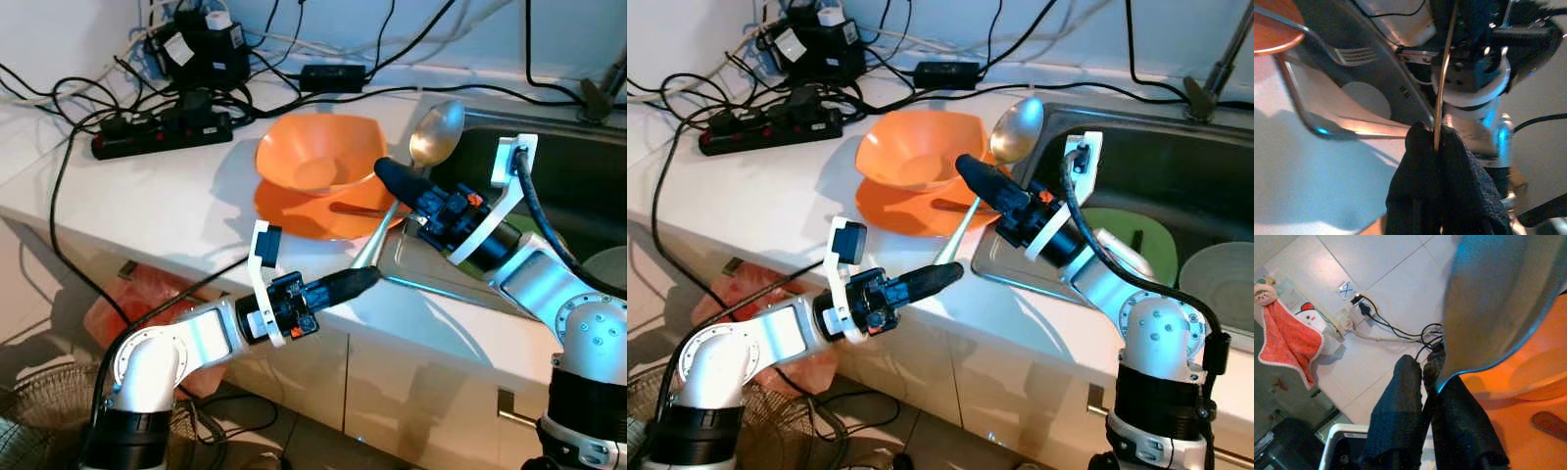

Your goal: Kitchen organization

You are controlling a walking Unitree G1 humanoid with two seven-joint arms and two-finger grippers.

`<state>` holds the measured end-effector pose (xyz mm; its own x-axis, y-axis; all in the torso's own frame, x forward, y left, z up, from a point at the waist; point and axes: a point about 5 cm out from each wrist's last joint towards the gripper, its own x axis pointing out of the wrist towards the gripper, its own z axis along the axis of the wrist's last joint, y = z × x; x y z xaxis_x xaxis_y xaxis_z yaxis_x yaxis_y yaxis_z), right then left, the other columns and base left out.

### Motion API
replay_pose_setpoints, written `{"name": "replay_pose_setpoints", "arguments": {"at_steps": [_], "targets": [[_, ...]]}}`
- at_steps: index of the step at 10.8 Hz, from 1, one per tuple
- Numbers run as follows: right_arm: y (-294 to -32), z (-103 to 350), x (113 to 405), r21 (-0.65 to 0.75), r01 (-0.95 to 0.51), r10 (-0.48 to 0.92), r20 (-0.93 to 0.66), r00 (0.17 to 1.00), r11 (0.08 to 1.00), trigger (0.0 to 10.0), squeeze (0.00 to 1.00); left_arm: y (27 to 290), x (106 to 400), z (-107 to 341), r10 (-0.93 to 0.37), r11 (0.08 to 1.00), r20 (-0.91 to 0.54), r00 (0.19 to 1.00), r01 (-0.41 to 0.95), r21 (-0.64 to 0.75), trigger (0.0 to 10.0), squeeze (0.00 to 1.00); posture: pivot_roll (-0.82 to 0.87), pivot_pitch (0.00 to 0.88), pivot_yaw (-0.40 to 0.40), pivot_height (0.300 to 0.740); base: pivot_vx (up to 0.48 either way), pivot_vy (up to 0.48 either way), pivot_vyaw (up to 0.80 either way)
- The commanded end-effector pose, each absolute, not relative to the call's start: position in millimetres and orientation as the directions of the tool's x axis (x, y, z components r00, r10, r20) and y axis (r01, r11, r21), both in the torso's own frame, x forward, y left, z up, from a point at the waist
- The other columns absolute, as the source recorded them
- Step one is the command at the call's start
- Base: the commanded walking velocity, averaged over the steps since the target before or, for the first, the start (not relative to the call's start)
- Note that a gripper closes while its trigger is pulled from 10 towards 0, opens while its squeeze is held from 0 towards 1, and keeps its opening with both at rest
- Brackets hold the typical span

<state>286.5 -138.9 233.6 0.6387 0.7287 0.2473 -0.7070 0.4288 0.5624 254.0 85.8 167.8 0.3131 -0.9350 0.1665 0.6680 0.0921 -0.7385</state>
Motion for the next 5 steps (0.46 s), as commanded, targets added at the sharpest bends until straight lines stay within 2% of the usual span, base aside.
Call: {"name": "replay_pose_setpoints", "arguments": {"at_steps": [1,2,4,5], "targets": [[-140,227,288,0.565,-0.678,0.719,0.200,0.666,0.470,0.0,0.00,88,257,175,-0.937,0.104,0.170,0.307,0.706,-0.700,10.0,0.00,0.08,0.085,0.101,0.740,0.000,0.000,0.00],[-140,227,289,0.569,-0.670,0.711,0.200,0.675,0.476,0.0,0.00,91,253,176,-0.943,0.076,0.176,0.283,0.696,-0.714,10.0,1.00,0.08,0.086,0.103,0.740,0.000,0.000,0.00],[-141,225,293,0.580,-0.642,0.684,0.188,0.704,0.502,0.0,0.00,90,248,179,-0.947,0.069,0.172,0.271,0.696,-0.715,10.0,1.00,0.08,0.086,0.102,0.740,0.000,0.000,0.00],[-143,225,296,0.586,-0.619,0.661,0.181,0.729,0.522,0.0,0.00,79,244,182,-0.942,0.077,0.176,0.287,0.692,-0.718,10.0,1.00,0.08,0.086,0.102,0.740,0.000,0.000,0.00]]}}
